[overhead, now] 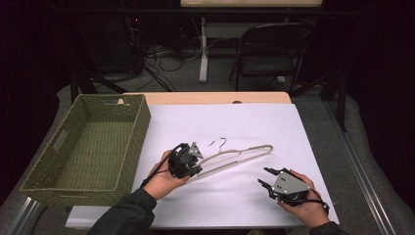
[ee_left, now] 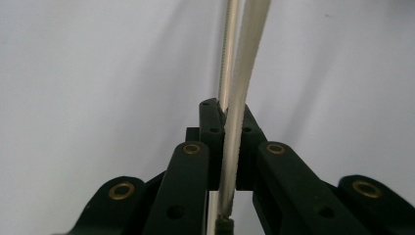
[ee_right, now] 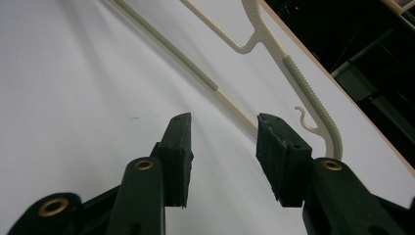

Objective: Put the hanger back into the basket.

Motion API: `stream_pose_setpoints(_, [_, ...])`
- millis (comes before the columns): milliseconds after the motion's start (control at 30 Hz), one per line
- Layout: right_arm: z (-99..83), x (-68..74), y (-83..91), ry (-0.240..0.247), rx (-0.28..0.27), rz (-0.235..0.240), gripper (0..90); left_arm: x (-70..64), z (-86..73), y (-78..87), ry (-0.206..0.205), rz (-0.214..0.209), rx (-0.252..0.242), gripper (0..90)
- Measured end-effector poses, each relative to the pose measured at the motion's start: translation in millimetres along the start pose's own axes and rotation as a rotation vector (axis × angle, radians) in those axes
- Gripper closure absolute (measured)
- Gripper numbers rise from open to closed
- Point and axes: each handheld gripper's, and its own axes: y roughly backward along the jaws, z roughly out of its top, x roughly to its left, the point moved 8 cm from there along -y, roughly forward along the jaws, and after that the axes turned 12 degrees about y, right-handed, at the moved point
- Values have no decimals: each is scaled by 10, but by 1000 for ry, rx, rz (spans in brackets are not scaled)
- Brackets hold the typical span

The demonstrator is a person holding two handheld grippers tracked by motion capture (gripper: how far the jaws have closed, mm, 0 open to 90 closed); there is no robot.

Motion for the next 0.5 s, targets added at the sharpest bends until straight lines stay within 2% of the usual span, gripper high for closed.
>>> stream_pose_setpoints(100, [-8, 1, 8, -1, 5, 13, 574, -13, 12, 29, -5, 6, -12, 870])
stream_pose_setpoints(133, [-3, -2, -3, -5, -11, 10, 575, -19, 17, 46, -1, 3, -19, 871])
stream_pose_setpoints(300, [-9, -3, -3, -8, -15, 4, 575, -42, 26, 179, 17, -4, -44, 872])
stream_pose_setpoints(333, [-14, -3, -1, -8, -13, 4, 575, -55, 29, 258, 17, 1, -59, 872])
stream_pose_setpoints(367, [-14, -3, -1, -8, -13, 4, 575, -55, 29, 258, 17, 1, -59, 872])
stream_pose_setpoints(500, [-21, -11, 3, -10, -10, 1, 575, -80, 46, 443, 38, 8, -101, 872])
